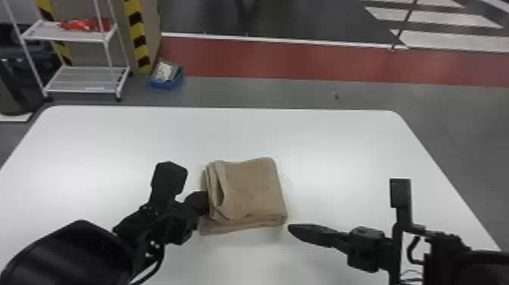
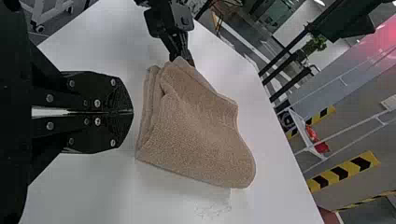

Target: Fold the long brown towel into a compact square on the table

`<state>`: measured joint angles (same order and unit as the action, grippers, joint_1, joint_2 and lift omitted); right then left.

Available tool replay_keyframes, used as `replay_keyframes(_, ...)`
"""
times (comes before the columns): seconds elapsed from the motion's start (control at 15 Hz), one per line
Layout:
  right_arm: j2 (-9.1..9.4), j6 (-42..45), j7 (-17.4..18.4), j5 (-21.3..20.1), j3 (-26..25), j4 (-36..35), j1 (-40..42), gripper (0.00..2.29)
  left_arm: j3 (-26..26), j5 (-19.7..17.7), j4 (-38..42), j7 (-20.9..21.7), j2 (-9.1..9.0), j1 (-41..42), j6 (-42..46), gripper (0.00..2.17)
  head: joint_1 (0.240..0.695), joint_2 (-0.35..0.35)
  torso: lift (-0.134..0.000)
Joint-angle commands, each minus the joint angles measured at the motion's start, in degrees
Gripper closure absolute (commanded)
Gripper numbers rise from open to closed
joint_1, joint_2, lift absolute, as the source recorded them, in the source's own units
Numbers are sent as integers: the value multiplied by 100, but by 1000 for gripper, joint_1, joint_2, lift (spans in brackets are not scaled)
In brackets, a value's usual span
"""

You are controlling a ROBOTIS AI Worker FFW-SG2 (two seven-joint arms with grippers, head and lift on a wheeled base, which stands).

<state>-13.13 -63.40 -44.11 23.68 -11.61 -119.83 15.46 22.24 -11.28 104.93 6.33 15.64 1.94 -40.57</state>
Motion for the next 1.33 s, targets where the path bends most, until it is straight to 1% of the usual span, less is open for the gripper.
replay_keyframes(0.0, 48, 367, 69, -161, 176, 206, -96, 2219, 0, -14, 18, 0, 0, 26, -18, 1916, 695, -117, -124)
replay_keyframes(0.27, 48, 455, 192, -408, 387, 786, -527, 2219, -114, -14, 475, 0, 35, 202, -158, 1916, 695, -112, -124)
replay_keyframes(0.4, 48, 472, 245, -469, 405, 1058, -720, 2219, -220, -41, 616, 9, 62, 307, -176, 1912, 695, -112, -124)
replay_keyframes(0.47, 48, 472, 332, -504, 396, 1199, -852, 2219, -281, -58, 704, 9, 62, 351, -246, 1916, 695, -110, -124)
replay_keyframes(0.53, 48, 472, 368, -601, 405, 1322, -1010, 2219, -343, -58, 809, 9, 62, 439, -334, 1916, 695, -110, -124)
replay_keyframes(0.67, 48, 455, 403, -724, 431, 1551, -1300, 2216, -439, -50, 1064, 9, 150, 597, -352, 1912, 695, -116, -124)
replay_keyframes(0.8, 48, 455, 412, -865, 501, 1797, -1590, 2216, -650, -111, 1258, 18, 211, 782, -352, 1912, 695, -115, -124)
replay_keyframes(0.87, 48, 472, 412, -900, 519, 2008, -1792, 2216, -686, -111, 1328, 18, 211, 791, -352, 1916, 695, -110, -124)
replay_keyframes(0.93, 48, 472, 464, -935, 563, 2368, -2065, 2216, -738, -155, 1372, 27, 220, 800, -352, 1912, 695, -106, -124)
replay_keyframes(1.07, 56, 859, 596, -1040, 800, 2922, -2487, 2216, -756, -173, 1372, 35, 220, 800, -352, 1916, 695, -98, -124)
replay_keyframes(1.13, 56, 1087, 728, -1111, 932, 3115, -2636, 2216, -747, -164, 1354, 35, 220, 791, -352, 1916, 695, -96, -124)
replay_keyframes(1.2, 92, 1421, 772, -1128, 958, 3264, -2733, 2216, -747, -164, 1328, 35, 220, 782, -352, 1916, 695, -95, -124)
replay_keyframes(1.27, 92, 2107, 772, -1032, 958, 3423, -2768, 2216, -747, -164, 1293, 53, 220, 782, -334, 1916, 695, -93, -124)
